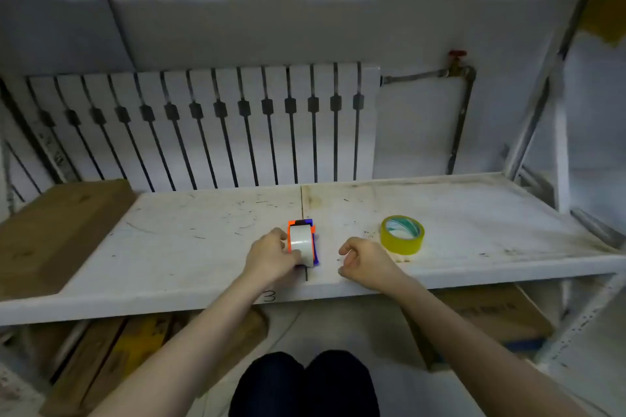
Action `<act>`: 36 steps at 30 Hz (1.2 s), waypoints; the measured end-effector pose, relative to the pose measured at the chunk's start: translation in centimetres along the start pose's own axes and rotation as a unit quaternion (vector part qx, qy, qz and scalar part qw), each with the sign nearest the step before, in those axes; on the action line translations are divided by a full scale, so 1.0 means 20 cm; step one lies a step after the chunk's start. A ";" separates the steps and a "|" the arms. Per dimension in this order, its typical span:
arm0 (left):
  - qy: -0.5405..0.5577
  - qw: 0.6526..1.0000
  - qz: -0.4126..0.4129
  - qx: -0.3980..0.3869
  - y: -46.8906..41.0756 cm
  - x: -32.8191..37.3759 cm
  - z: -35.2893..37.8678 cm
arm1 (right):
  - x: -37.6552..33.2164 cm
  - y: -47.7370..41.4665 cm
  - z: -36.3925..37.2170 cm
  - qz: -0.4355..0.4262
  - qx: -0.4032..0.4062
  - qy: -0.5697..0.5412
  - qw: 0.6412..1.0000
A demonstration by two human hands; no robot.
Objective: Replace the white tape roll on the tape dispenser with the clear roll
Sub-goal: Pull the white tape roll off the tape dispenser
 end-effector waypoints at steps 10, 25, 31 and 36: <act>0.230 0.968 -0.097 -0.035 -0.25 -0.11 0.16 | -0.08 -0.28 0.20 -0.073 -0.016 -0.036 0.997; 0.381 0.914 -0.138 0.016 -0.25 -0.12 0.15 | -0.07 -0.25 0.27 -0.075 0.040 -0.099 0.991; 0.407 0.903 -0.140 -0.009 -0.20 -0.09 0.12 | -0.06 -0.19 0.20 -0.090 0.095 -0.079 0.988; 0.423 0.899 -0.111 -0.001 -0.15 -0.05 0.05 | -0.05 -0.20 0.18 -0.046 0.083 -0.154 0.984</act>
Point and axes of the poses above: each hand's wrist, its own y-axis away from the middle knuckle, its own z-axis out of the palm, x = y × z, the point moved 6 cm from there along -y, towards the middle knuckle, and after that the axes turned 4 degrees about x, right-handed, at the moved point
